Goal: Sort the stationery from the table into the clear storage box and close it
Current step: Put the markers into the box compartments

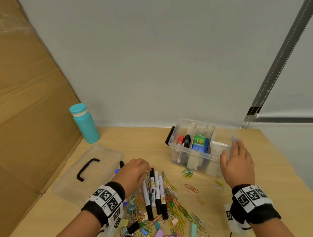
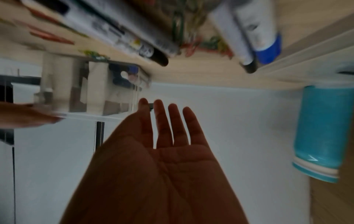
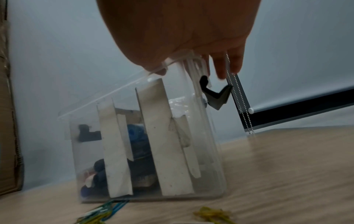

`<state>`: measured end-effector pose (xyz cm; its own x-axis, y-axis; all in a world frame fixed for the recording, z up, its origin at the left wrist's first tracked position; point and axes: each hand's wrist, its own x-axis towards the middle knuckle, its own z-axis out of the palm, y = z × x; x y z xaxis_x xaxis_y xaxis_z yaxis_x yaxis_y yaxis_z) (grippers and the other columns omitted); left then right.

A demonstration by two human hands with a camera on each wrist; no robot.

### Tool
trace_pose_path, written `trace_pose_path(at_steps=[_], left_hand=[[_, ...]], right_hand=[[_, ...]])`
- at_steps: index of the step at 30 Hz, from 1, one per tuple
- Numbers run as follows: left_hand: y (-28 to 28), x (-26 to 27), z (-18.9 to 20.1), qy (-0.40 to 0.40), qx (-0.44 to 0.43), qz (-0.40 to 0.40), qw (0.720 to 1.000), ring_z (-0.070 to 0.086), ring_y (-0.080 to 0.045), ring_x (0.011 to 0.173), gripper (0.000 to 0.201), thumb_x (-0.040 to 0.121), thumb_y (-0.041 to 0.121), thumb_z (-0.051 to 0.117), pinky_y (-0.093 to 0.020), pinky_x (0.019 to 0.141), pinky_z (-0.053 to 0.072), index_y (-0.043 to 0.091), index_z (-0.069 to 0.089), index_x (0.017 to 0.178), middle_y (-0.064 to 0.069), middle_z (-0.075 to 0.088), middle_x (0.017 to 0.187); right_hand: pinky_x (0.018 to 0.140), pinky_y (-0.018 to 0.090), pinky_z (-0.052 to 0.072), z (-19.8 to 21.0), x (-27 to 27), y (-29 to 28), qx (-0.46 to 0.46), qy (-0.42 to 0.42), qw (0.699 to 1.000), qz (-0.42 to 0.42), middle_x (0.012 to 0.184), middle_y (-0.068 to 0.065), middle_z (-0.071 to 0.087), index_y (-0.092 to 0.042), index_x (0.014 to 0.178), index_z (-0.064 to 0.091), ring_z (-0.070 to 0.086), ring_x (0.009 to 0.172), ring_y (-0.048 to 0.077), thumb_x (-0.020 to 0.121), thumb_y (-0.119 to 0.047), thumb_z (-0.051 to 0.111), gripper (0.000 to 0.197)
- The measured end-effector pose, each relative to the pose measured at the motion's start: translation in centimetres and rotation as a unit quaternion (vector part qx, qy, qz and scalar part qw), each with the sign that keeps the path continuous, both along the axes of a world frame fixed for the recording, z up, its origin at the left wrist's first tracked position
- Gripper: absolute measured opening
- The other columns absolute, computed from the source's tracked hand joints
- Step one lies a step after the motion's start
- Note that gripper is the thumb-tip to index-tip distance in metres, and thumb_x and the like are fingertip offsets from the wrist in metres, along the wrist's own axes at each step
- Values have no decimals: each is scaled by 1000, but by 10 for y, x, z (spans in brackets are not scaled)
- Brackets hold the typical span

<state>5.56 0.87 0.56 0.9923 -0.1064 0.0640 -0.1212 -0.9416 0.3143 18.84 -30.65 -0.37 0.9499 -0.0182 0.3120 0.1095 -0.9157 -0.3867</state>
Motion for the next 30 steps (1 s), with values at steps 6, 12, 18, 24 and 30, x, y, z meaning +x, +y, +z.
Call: trace_pose_path(at_steps=[6, 12, 18, 24, 30], left_hand=[[0, -32, -13, 86, 30, -39, 995, 43, -13, 119, 34, 94, 15, 48, -31, 99, 40, 28, 55, 124, 8, 49, 128], [-10, -23, -23, 126, 89, -83, 985, 41, -18, 121, 33, 92, 12, 49, -35, 99, 39, 22, 58, 122, 2, 50, 127], [-14, -13, -25, 124, 147, -110, 975, 41, -23, 116, 28, 88, 8, 56, -36, 92, 39, 17, 60, 114, -3, 50, 122], [-15, -8, -24, 91, 223, -151, 959, 42, -28, 116, 33, 87, 10, 55, -41, 94, 38, 11, 52, 119, -7, 51, 124], [-9, -5, -26, 31, 238, -237, 941, 63, -21, 91, 45, 64, 11, 78, -34, 82, 54, 21, 60, 104, 1, 69, 97]], right_hand=[[89, 34, 47, 27, -55, 50, -35, -112, 973, 201, 109, 1, 54, -19, 108, 53, 50, 102, 18, 86, -23, 57, 23], [59, 32, 41, 4, -110, 108, -160, 220, 894, 356, 80, -5, 53, -24, 86, 43, 55, 72, 19, 92, -46, 41, 23], [56, 32, 32, -5, -121, 123, -229, 232, 883, 338, 92, 3, 59, -20, 98, 46, 57, 80, 27, 93, -49, 39, 31], [49, 27, 29, -7, -119, 118, -196, 268, 891, 311, 78, -3, 46, -25, 94, 44, 46, 71, 22, 91, -49, 42, 24], [46, 23, 23, -3, -128, 118, -199, 271, 893, 298, 73, -5, 38, -25, 96, 39, 47, 72, 22, 85, -48, 46, 26]])
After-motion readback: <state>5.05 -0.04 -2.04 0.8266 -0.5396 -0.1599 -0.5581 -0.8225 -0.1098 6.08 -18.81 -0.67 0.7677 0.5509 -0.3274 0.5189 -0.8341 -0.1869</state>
